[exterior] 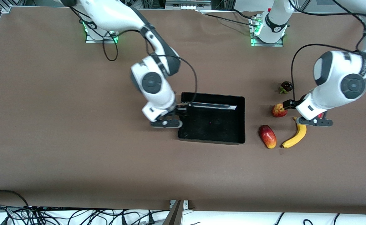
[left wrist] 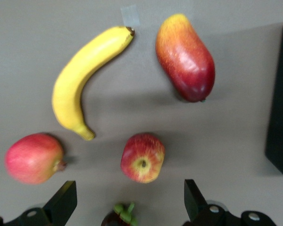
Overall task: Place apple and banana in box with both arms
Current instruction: 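Reach the left gripper down and grasp the red-yellow apple, then carry the apple with the left gripper over the black box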
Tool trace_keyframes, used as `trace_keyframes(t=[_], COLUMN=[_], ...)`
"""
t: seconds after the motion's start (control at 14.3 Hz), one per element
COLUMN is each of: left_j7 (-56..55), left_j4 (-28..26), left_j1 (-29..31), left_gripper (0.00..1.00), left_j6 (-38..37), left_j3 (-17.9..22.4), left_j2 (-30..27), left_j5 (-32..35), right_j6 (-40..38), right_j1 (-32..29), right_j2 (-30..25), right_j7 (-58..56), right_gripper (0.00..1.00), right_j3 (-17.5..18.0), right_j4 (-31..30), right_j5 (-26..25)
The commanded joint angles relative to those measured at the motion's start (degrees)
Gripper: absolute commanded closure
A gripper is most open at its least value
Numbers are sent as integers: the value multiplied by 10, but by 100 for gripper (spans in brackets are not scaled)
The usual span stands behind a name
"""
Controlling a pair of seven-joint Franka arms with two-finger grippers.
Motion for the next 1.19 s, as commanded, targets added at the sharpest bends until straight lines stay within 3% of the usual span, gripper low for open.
trace_keyframes(t=[0.0,0.14,0.28,0.42,0.7,0.84,0.98,1.12], left_j7=[19,19,19,19,21,22,22,20], left_j4=[-120,-162,-168,-168,-167,-166,-160,-148], left_j1=[15,20,20,20,19,13,14,13], left_gripper=[0,0,0,0,0,56,77,79], left_j6=[156,230,259,271,293,291,283,255], left_j3=[-1,-1,-1,-2,-3,-3,-3,-4], left_j2=[-19,-1,17,35,54,56,54,35], left_j5=[-4,-4,-3,-4,-4,-4,-4,-4], right_j6=[-63,-127,-177,-225,-237,-236,-238,-240], right_j1=[-76,-125,-162,-174,-175,-178,-197,-208], right_j2=[-80,-121,-156,-192,-296,-340,-364,-381], right_j7=[-80,-145,-190,-233,-295,-309,-312,-314], right_gripper=[0,0,0,0,0,0,0,0], right_j3=[-1,-2,-8,-40,-98,-103,-95,-85], right_j4=[-16,-17,-21,-33,-137,-183,-203,-217], right_j5=[-3,5,4,4,-2,-9,-23,-50])
